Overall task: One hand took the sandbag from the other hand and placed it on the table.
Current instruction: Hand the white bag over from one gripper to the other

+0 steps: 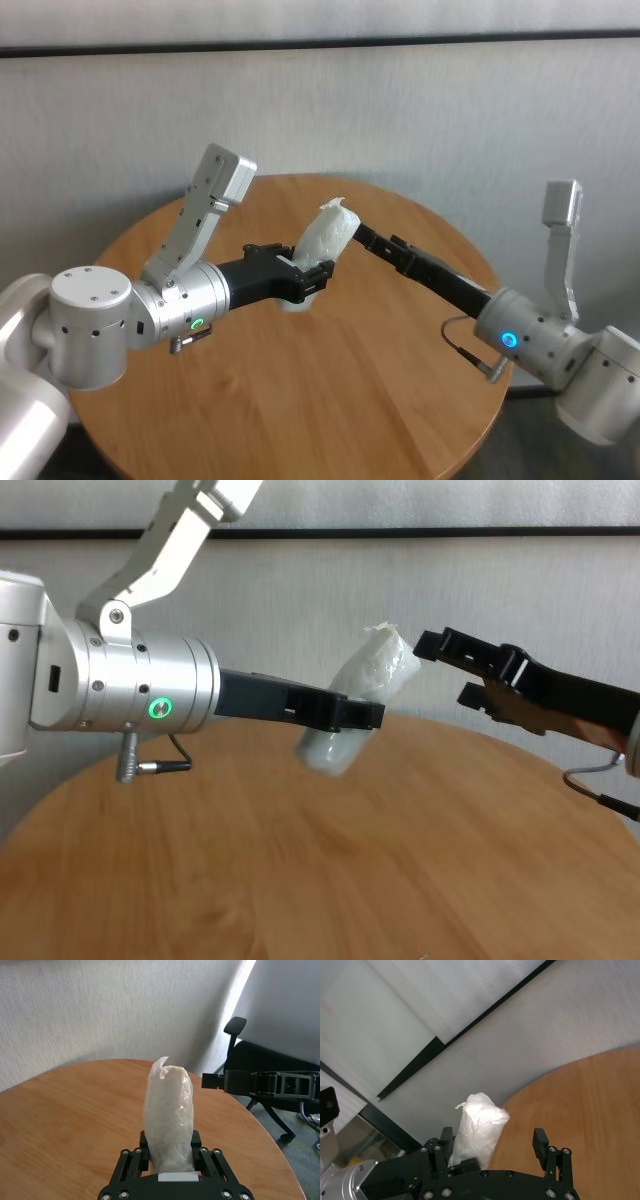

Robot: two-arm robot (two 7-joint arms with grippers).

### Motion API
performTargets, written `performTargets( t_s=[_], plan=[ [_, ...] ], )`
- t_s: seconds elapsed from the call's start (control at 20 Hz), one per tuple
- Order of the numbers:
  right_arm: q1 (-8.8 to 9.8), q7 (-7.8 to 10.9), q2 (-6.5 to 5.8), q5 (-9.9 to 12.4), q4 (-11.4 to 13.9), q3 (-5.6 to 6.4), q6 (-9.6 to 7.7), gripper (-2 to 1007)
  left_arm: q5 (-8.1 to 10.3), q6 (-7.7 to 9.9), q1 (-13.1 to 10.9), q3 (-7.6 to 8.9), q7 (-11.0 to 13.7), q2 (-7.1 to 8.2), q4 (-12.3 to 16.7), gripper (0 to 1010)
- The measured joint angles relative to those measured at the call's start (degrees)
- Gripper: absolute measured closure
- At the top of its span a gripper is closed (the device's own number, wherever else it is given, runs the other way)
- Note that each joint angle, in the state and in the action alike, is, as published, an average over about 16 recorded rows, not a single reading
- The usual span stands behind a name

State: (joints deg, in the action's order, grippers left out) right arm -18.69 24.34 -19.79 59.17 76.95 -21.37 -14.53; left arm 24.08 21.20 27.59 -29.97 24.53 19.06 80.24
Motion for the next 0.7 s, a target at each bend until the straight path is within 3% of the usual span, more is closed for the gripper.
performTargets(
  t_s=[0.7],
  plan=[
    [-4.63, 1.57, 2.37, 2.39, -5.41, -3.37, -0.63, 2, 0.0, 0.0, 0.0, 0.01, 0.0, 0.0, 0.0, 515]
  ],
)
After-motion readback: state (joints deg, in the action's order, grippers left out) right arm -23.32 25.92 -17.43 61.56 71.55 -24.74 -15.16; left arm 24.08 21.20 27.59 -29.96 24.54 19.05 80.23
